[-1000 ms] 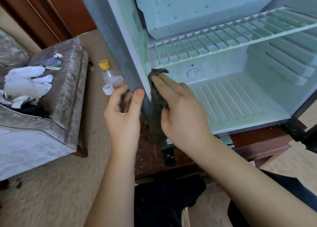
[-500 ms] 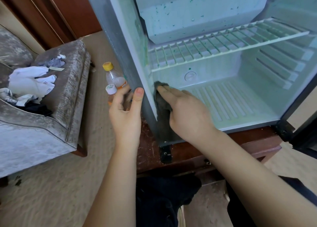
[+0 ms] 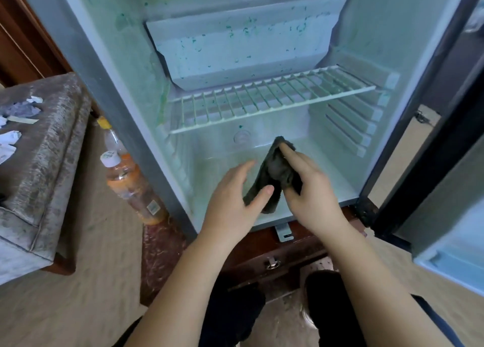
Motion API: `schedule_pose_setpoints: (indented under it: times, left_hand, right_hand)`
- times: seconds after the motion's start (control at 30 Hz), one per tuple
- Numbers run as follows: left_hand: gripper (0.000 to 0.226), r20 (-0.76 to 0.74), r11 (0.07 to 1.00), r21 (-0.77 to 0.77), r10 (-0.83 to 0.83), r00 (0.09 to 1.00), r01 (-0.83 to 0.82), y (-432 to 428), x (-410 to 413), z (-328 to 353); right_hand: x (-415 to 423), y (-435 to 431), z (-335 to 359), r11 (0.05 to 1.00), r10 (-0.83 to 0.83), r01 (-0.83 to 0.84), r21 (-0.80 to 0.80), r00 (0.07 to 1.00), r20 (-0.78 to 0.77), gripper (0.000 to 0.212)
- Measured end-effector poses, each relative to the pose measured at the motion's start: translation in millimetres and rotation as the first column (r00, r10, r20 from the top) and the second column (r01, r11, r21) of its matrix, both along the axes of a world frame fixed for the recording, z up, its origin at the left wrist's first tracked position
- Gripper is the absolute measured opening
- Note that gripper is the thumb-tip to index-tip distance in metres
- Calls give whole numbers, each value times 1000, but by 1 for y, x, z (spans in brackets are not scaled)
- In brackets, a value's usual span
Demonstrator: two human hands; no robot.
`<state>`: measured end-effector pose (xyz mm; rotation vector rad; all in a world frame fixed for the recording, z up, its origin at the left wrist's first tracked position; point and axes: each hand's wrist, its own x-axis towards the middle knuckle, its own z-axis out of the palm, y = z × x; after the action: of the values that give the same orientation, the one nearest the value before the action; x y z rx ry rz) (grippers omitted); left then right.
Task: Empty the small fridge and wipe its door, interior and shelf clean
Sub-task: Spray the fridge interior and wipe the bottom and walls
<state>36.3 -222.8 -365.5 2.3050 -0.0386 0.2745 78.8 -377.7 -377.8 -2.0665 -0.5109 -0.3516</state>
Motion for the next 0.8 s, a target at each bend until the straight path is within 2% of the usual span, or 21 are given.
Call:
schedule_pose_setpoints:
  times: [0.07, 0.13, 0.2, 0.27, 0.4, 0.47, 0.53, 0.6, 0.7, 0.8]
  left_hand:
    - [50, -87, 992, -96, -87, 992, 78, -17, 24, -3]
    - [34, -60, 982, -158, -109, 992, 98, -34, 46, -1]
    - [15, -26, 985, -149, -94, 995, 89, -45, 69, -3]
    - [5, -37, 992, -103, -82, 996, 78, -49, 91, -5]
    - [12, -86, 994, -83, -74, 994, 67, -48, 121, -11]
    - [15, -94, 996, -87, -41, 995, 32, -49, 136, -11]
    - [20, -95, 991, -132, -10, 995, -2, -54, 152, -9]
    - [24, -89, 975, -220, 10, 996, -30, -64, 171, -7]
    - [19, -107, 902, -419, 60, 992, -100, -83, 205, -10]
    - [14, -133, 685, -711, 96, 986, -162, -101, 228, -11]
  right_hand:
    - [2, -14, -2, 1000, -5, 4, 15, 999, 35, 78]
    - [9, -28, -4, 1000, -19, 19, 9, 1000, 13, 83]
    - [18, -42, -9, 998, -52, 51, -28, 998, -47, 87]
    - [27, -56, -14, 990, -107, 99, -97, 991, -85, 87]
    - [34, -72, -23, 951, -222, 192, -244, 969, -105, 80]
    - [31, -76, -23, 909, -370, 373, -188, 928, 54, 62]
    - [27, -77, -18, 830, -528, 556, -45, 809, 259, 41]
    - [24, -76, -13, 775, -607, 629, 55, 717, 344, 36]
    - [28, -71, -12, 765, -628, 635, 104, 701, 339, 52]
    - [36, -73, -14, 768, -633, 630, 115, 718, 289, 70]
